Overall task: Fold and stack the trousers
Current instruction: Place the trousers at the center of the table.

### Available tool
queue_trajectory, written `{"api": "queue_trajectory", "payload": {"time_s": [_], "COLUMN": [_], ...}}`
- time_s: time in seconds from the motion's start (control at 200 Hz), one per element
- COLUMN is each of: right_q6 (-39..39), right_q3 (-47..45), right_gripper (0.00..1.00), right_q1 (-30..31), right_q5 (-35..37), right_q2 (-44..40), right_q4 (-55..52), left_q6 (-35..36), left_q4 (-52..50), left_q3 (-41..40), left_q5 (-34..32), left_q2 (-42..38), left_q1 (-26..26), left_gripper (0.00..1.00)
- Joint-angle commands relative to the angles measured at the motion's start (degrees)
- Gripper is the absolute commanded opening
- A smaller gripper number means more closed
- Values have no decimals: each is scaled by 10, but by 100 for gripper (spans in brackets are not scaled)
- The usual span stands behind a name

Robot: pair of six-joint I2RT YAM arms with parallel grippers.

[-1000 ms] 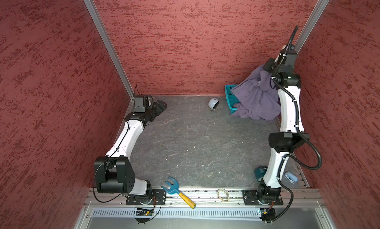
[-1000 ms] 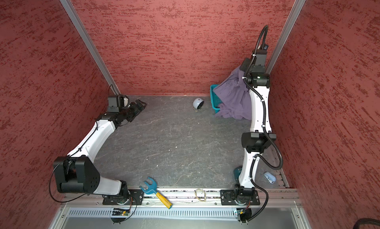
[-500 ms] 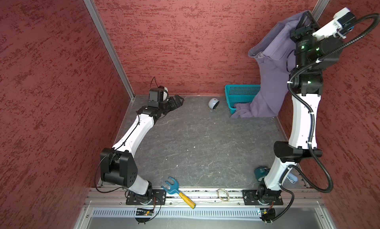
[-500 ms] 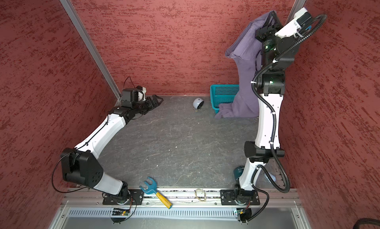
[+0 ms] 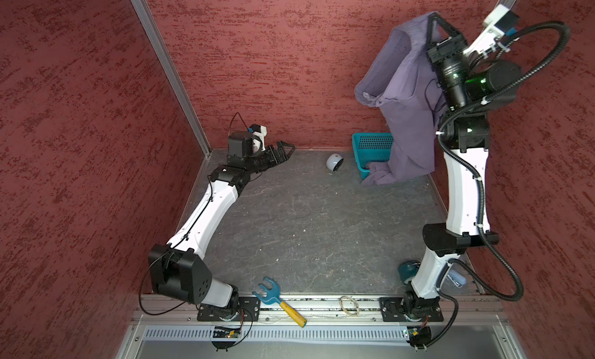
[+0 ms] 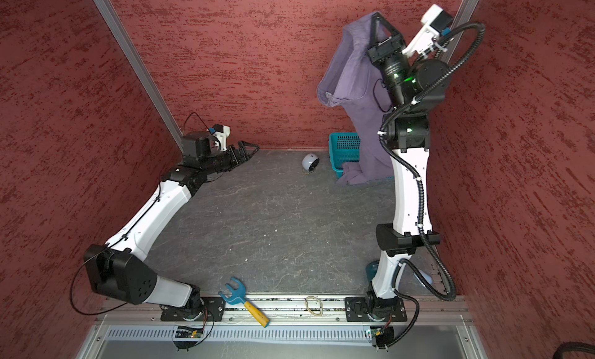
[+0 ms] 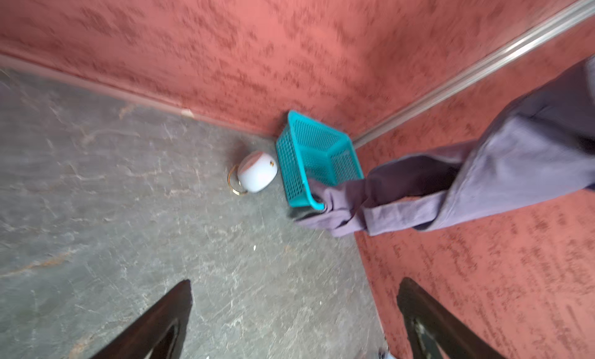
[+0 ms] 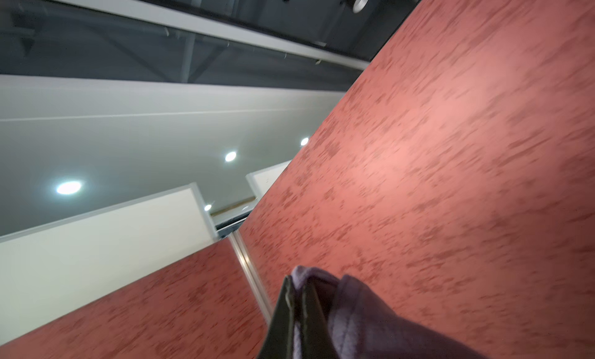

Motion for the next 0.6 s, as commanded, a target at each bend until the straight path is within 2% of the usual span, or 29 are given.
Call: {"api": "queue_trajectory", "payload": {"time_s": [0.0, 0.16, 0.381, 0.481, 0.596], "right_q6": [-80, -145, -223, -255, -278], "right_q3": [15, 2, 1, -4, -43], "right_gripper": [0, 0, 0, 0, 0], "right_q1": [96, 222, 389, 436, 452], "right_q5": [-57, -73, -80, -67, -26], "right_q2": [-45, -41, 1, 33, 71], "right_q4": [-13, -41, -57, -70, -91], "left_q6": [-31, -53, -52, -47, -41], "left_q4": [17, 2, -21, -33, -52], "left_q3": [-26, -75, -121, -132, -142], "left_q5": [-3, 0, -6, -6, -6], "left_q2": [-45, -99, -166, -179, -184], "left_q1": [49, 126, 195, 217, 248], "left_gripper": [99, 99, 99, 99, 99]}}
